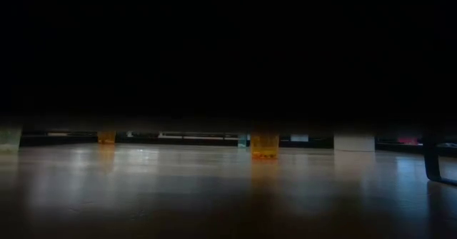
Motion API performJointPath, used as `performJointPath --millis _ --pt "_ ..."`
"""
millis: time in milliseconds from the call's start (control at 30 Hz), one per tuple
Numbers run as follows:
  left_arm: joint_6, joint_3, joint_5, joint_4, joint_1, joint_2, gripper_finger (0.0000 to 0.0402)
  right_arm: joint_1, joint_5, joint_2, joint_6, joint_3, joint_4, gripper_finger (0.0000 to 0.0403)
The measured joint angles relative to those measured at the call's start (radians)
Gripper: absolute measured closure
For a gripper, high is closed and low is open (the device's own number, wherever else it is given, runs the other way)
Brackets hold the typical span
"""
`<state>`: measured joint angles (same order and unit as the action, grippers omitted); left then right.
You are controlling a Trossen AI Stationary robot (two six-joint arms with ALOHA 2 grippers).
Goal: Pick and place medicine bottles onto shelf by color
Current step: Put the bottom orange pill bottle on the shelf aligned with the other orange pill bottle
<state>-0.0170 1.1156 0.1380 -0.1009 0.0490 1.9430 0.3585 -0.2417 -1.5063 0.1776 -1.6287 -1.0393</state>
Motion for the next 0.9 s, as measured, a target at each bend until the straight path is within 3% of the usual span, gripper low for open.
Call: performJointPath --millis 533,900 --pt "-0.013 0.0 -0.014 0.03 0.008 -0.017 0.0209 0.0 0.0 0.0 0.0 0.0 0.0 0.0141" --pt "-0.064 -0.001 0.009 0.17 0.059 -0.145 0.0208 0.0 0.0 0.0 0.0 0.0 0.011 0.0141"
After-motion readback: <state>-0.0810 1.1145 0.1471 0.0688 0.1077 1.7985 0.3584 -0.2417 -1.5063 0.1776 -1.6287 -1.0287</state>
